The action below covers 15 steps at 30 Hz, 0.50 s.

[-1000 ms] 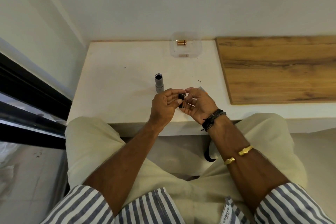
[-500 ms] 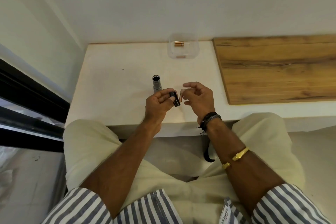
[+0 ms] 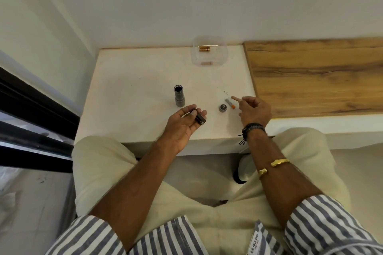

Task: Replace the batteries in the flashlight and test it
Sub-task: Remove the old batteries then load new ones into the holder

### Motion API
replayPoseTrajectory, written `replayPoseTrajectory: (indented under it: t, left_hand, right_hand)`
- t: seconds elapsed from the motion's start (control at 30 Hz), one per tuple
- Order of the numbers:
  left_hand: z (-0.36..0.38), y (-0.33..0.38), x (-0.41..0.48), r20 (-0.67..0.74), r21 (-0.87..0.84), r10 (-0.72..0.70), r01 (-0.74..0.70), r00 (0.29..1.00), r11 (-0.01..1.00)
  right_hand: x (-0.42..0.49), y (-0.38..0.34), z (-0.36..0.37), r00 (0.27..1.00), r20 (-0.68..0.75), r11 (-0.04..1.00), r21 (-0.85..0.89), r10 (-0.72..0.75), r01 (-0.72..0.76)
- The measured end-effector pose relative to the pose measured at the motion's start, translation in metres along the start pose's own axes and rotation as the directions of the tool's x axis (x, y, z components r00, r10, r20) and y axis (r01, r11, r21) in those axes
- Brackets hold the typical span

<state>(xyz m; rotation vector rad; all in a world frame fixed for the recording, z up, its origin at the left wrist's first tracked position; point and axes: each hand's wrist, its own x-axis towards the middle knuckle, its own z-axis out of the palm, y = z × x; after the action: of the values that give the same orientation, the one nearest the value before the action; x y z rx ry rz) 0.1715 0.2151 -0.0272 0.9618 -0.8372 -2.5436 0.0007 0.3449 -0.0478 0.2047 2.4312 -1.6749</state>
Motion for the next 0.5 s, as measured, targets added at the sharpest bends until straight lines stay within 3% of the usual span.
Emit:
replayPoseTrajectory:
  t: [0.27,0.5]
  left_hand:
    - [0.0014,0.0063,0.0003,0.184,-0.062,-0.065,0.078,0.981,0.995]
    - [-0.0011,0.0074,-0.0006,0.180,-0.105,-0.012,0.031,0.984,0.994]
  right_hand:
    - [-0.0038,0.0033,0.0014,0.994,0.040,0.963,-0.246,-0.100,0.107]
    - [-0.0041,0.0051,0.0021,0.987,0.098,0.930,-0.336,-0.125,0.151]
